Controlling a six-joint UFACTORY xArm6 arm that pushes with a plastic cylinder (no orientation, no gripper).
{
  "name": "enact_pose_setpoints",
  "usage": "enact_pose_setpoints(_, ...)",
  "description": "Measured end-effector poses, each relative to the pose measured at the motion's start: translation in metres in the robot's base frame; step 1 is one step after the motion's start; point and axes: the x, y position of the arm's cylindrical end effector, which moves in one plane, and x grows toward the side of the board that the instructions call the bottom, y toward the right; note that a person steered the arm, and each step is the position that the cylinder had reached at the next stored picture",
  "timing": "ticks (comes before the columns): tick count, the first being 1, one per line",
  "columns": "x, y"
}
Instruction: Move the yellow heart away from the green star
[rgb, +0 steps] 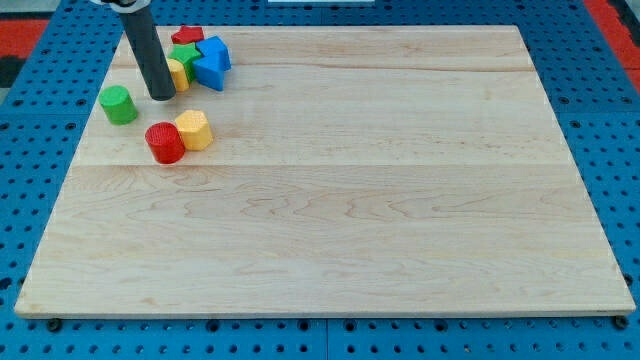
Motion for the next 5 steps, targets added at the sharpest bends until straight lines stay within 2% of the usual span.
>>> enact_pose_setpoints(3, -0.014, -0.012)
enact_pose_setpoints(4, -0.014, -0.051)
enact_pose_setpoints(5, -0.035, -0.056)
